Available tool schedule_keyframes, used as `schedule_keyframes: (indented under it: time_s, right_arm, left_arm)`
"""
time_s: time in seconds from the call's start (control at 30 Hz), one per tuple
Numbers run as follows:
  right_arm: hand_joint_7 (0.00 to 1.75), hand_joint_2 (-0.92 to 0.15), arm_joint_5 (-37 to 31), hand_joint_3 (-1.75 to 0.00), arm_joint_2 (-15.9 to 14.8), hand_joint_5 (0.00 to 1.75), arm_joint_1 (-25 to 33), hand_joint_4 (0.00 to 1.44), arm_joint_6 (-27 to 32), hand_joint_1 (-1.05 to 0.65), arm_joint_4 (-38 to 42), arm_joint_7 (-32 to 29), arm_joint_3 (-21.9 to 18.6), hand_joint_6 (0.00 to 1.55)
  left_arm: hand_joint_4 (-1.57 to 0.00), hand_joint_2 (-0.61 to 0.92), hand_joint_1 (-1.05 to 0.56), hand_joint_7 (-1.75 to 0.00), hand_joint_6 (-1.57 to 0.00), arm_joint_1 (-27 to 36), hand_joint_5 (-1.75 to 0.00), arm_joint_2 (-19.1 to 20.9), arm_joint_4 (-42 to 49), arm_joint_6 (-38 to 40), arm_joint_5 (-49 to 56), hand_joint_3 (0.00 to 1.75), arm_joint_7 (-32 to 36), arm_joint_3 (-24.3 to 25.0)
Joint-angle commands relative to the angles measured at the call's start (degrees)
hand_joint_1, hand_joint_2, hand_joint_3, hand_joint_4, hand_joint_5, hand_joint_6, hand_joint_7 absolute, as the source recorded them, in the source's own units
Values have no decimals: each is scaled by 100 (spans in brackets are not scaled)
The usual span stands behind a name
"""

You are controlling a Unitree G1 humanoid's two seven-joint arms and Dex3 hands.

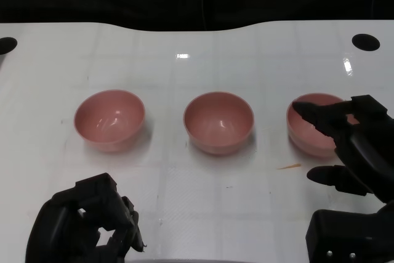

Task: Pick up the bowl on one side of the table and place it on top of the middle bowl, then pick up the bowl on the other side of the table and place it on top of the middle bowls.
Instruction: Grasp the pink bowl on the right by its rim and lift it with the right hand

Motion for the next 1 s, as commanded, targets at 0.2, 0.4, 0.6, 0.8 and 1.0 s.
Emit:
schedule_keyframes:
  time_s: [0.2, 0.4, 0.6, 0.8, 1.0]
  right_arm:
    - [7, -79, -303, 0, -249, 59, -659, 18, 262, -47, 1204, -354, 348, 39]
    - [3, -83, -341, -1, -343, 42, -1117, 28, 452, -48, 2013, -420, 646, 43]
    - [2, -84, -352, 0, -340, 31, -1556, 40, 564, -49, 2818, -689, 946, 49]
    - [1, -87, -305, -1, -312, 22, -2027, 50, 555, -49, 3647, -800, 1302, 52]
    - [3, -89, -305, -1, -278, 14, -2481, 67, 317, -48, 4508, -1181, 1692, 62]
  left_arm:
    - [-102, 45, -15, -135, -100, 103, -154, 46, -163, 110, -34, 117, 35, 6]
    - [-101, 45, -14, -136, -98, 113, -153, 48, -172, 91, -66, 118, -23, 10]
    - [-101, 48, -16, -136, -99, 121, -154, 52, -192, 101, -115, 114, -21, 22]
    - [-102, 47, -17, -138, -99, 151, -155, 73, -277, 180, -1, 115, 79, 12]
    - [-101, 44, -16, -140, -98, 186, -157, 42, -352, 242, 25, 121, 136, 1]
